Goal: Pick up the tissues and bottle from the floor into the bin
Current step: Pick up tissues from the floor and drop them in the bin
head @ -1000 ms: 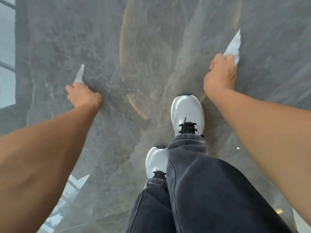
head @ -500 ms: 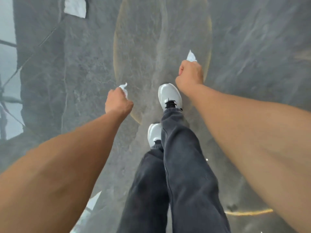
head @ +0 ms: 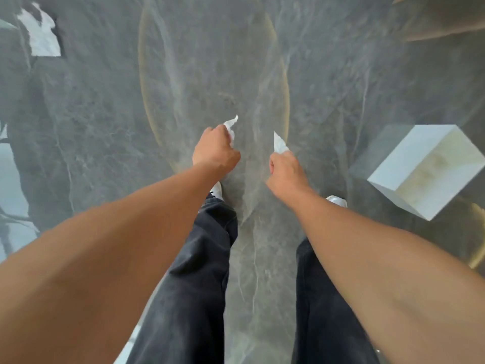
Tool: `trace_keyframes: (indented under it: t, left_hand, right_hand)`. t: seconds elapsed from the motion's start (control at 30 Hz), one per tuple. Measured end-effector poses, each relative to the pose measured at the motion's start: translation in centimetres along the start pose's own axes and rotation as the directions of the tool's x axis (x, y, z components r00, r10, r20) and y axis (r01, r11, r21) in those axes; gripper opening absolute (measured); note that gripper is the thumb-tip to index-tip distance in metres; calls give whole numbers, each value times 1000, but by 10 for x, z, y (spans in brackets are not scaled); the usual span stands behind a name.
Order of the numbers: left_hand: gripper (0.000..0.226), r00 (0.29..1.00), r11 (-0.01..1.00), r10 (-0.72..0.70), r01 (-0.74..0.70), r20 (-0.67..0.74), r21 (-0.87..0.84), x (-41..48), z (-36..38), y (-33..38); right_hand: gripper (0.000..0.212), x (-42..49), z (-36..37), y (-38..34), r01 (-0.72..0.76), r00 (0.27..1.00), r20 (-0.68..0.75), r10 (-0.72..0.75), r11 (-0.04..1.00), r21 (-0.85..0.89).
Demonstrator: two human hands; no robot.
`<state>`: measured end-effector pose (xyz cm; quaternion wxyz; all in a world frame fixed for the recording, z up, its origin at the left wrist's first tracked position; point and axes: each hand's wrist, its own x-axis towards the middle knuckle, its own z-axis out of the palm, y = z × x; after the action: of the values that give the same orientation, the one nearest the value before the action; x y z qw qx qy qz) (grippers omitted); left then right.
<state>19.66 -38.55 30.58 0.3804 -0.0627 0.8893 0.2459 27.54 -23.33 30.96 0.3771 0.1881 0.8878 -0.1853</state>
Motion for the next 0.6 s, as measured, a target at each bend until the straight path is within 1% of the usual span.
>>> trace_keyframes:
  t: [0.1, 0.2, 0.3, 0.37, 0.43, 0.53, 0.6]
  left_hand:
    - [36, 997, 995, 59, -62, 45, 72, -18, 35, 23]
    - [23, 995, 981, 65, -78, 79, 179, -31, 75, 49]
    - [20, 991, 957, 82, -109, 109, 267, -44, 131, 92]
    - [20, 985, 943, 112, -148, 133, 298, -52, 178, 134]
    - [19, 975, 932, 148, -193, 164, 307, -62, 229, 182]
    - [20, 945, 916, 199, -274, 261, 293, -79, 318, 266]
    - [21, 917, 901, 236, -330, 321, 281, -88, 372, 321]
  right_hand:
    - [16, -1, 7, 52, -14, 1000, 6, 14, 999, 33]
    - [20, 8, 2, 102, -73, 996, -44, 80, 988, 139]
    - [20, 10, -16, 163, -83, 987, -114, 116, 961, 265]
    - [21, 6, -31, 211, -89, 980, -139, 142, 939, 333]
    - [21, -5, -46, 269, -131, 972, -133, 194, 916, 379]
    - [20, -27, -64, 378, -212, 950, -138, 281, 901, 379]
    - [22, -40, -73, 450, -279, 920, -150, 362, 874, 397]
